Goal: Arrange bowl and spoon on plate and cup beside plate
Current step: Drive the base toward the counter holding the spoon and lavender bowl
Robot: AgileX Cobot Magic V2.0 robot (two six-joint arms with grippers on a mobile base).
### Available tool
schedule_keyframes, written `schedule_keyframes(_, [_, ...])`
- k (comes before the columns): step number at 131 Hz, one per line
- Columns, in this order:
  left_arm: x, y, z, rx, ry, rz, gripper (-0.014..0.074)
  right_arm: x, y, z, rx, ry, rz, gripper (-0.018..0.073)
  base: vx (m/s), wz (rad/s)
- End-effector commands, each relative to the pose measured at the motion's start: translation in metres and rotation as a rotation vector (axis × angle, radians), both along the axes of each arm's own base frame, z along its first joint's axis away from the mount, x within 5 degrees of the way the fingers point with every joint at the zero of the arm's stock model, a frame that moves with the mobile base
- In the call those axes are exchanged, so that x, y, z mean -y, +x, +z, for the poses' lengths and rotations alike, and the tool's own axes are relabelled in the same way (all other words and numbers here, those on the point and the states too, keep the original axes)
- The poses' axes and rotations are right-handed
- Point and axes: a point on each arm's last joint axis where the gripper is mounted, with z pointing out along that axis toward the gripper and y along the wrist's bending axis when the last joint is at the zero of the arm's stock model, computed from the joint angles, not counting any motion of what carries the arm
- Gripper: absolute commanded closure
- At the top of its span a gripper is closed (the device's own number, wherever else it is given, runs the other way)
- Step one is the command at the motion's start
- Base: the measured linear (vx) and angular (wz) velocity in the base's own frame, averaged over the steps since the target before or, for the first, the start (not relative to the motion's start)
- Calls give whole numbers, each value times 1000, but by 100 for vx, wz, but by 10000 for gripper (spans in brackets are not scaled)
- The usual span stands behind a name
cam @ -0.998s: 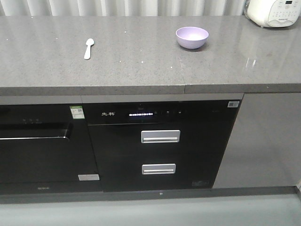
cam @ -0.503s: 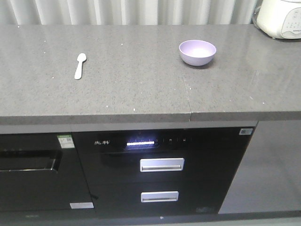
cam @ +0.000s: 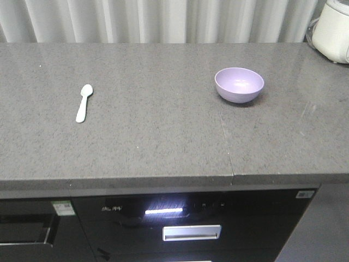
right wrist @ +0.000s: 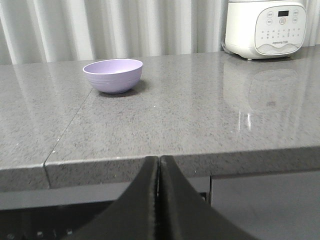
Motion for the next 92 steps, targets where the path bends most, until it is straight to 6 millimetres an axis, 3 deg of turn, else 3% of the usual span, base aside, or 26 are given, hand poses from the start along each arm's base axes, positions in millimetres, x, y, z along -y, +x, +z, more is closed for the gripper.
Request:
schedule_keyframes(1, [1, 0, 5, 85, -15, -10, 603, 0, 0, 4, 64, -11, -1, 566, 23, -1])
schedule_keyframes(92, [1, 0, 5, 85, -15, -10, 603, 0, 0, 4, 64, -11, -1, 566, 17, -1])
